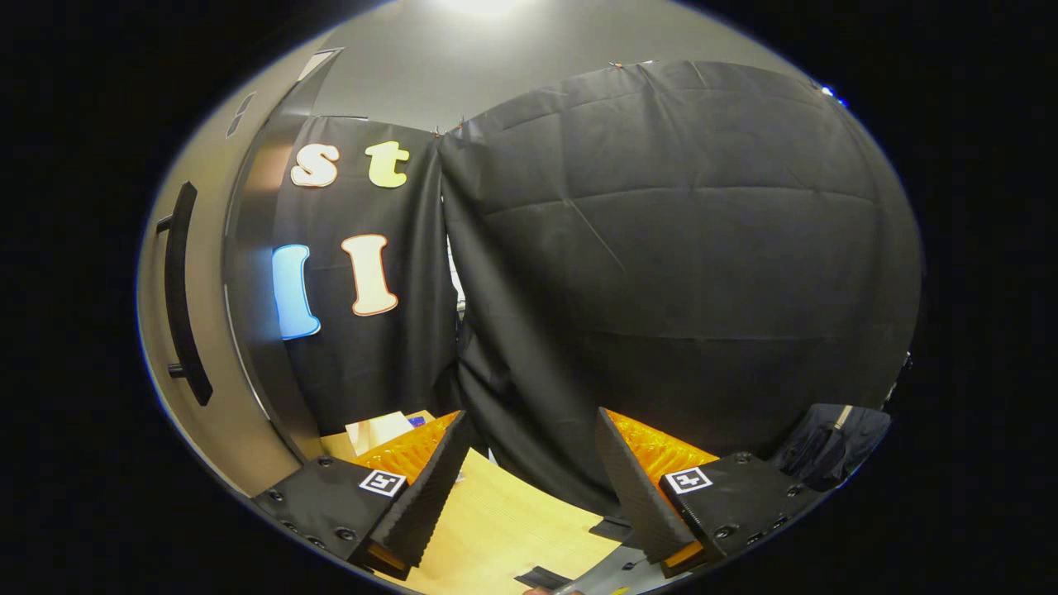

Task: Grasp the bottle in the cabinet with the left hand and place it on the coaster, then close the right door with the right hand and the left door with the left hand.

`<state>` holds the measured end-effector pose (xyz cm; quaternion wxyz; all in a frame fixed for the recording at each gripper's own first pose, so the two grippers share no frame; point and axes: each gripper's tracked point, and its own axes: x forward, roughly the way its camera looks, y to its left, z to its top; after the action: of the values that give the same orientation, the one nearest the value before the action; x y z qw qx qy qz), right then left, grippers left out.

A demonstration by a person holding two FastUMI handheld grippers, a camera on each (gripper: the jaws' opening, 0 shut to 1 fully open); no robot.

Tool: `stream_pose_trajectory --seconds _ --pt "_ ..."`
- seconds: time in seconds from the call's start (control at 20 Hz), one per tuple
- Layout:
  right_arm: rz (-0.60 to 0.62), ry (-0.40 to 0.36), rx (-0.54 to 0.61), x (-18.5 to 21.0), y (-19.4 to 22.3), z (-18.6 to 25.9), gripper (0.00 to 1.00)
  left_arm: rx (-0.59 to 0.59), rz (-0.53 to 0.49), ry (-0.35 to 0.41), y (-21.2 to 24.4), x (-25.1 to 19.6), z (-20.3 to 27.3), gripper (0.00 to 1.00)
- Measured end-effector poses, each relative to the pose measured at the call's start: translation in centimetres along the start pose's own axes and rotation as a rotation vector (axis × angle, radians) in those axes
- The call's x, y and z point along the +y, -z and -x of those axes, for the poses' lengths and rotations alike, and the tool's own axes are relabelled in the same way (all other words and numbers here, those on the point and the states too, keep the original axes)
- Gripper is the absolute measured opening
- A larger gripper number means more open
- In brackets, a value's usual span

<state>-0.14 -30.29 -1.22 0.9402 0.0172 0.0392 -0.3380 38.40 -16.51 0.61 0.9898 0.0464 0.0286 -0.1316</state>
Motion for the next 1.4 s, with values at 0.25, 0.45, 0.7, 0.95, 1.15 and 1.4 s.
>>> stream_pose_trajectory --seconds 0.25,0.45,0.7,0.95,1.15,1.4 --pt "0.001 -0.038 0.001 0.9 0.1 0.6 0.98 -0.014 -0.003 0.039 -1.7 -0.5 3.3 0.40" --pt "0.009 -0.067 -0.003 1.4 0.1 1.3 0.98 -0.020 0.013 0.062 -2.7 -0.3 6.6 0.32" --pt "0.018 -0.065 -0.035 0.8 -1.4 0.6 0.98 -0.009 -0.017 0.058 -3.5 0.8 11.1 0.32" --pt "0.038 -0.079 -0.056 0.7 -2.4 0.3 0.92 0.013 0.023 0.068 -1.9 0.8 15.5 0.43" --pt "0.033 -0.123 -0.050 2.2 -2.3 0.9 0.92 0.023 0.080 0.088 0.4 0.4 18.1 0.43" --pt "0.038 -0.196 -0.038 4.1 -1.8 2.9 0.98 0.032 0.150 0.106 4.9 -0.5 20.3 0.40"
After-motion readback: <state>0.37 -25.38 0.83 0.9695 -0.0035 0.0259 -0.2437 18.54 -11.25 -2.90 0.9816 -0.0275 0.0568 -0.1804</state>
